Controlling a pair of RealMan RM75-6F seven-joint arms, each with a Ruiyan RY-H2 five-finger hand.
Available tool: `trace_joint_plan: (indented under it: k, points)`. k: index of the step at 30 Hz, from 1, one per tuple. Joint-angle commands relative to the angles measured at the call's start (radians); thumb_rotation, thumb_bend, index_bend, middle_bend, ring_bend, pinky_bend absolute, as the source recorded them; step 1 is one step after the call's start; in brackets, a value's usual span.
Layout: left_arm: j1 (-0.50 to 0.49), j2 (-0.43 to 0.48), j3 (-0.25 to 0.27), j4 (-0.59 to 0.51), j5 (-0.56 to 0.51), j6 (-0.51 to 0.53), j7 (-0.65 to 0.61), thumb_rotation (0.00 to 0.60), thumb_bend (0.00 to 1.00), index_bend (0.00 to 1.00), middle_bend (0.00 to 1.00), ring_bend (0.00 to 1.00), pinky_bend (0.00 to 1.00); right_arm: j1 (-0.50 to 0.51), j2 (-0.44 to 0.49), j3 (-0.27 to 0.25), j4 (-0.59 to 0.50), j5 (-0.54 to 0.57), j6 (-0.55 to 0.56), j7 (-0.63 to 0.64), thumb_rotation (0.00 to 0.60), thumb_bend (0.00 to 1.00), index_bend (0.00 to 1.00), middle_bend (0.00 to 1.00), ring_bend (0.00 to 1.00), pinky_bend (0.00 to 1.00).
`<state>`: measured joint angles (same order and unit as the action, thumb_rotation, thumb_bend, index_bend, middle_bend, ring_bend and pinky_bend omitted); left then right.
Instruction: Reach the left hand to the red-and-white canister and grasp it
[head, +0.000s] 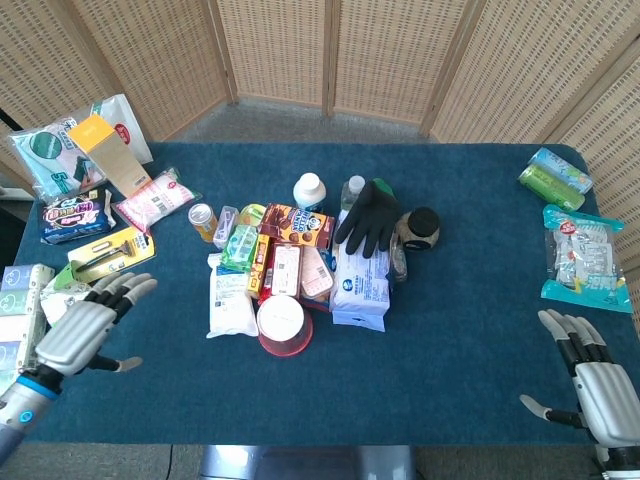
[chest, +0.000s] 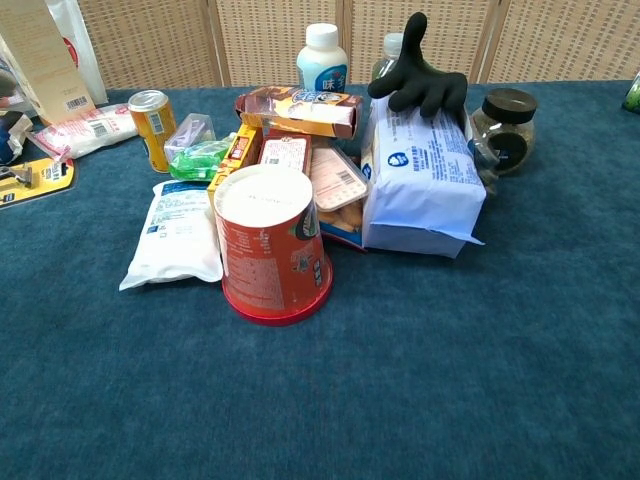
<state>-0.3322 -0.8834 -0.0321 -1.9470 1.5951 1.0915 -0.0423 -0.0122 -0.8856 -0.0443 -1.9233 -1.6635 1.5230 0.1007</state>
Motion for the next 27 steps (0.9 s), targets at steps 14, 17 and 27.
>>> trace_joint_plan:
  k: [14, 17, 27]
  points:
    - [-0.296, -0.299, -0.125, -0.062, -0.379, -0.229, 0.482, 0.600, 0.00, 0.00, 0.00, 0.00, 0.00, 0.000, 0.020, -0.004, 0.000, -0.024, 0.013, 0.046, 0.600, 0.00, 0.00, 0.00, 0.00, 0.00]
    - [-0.348, -0.363, -0.134, -0.048, -0.456, -0.233, 0.549, 0.600, 0.00, 0.00, 0.00, 0.00, 0.00, -0.001, 0.023, -0.006, -0.001, -0.027, 0.017, 0.051, 0.600, 0.00, 0.00, 0.00, 0.00, 0.00]
    - [-0.492, -0.536, -0.133, 0.029, -0.668, -0.198, 0.717, 0.600, 0.00, 0.01, 0.00, 0.00, 0.00, -0.004, 0.035, -0.006, 0.002, -0.030, 0.028, 0.082, 0.600, 0.00, 0.00, 0.00, 0.00, 0.00]
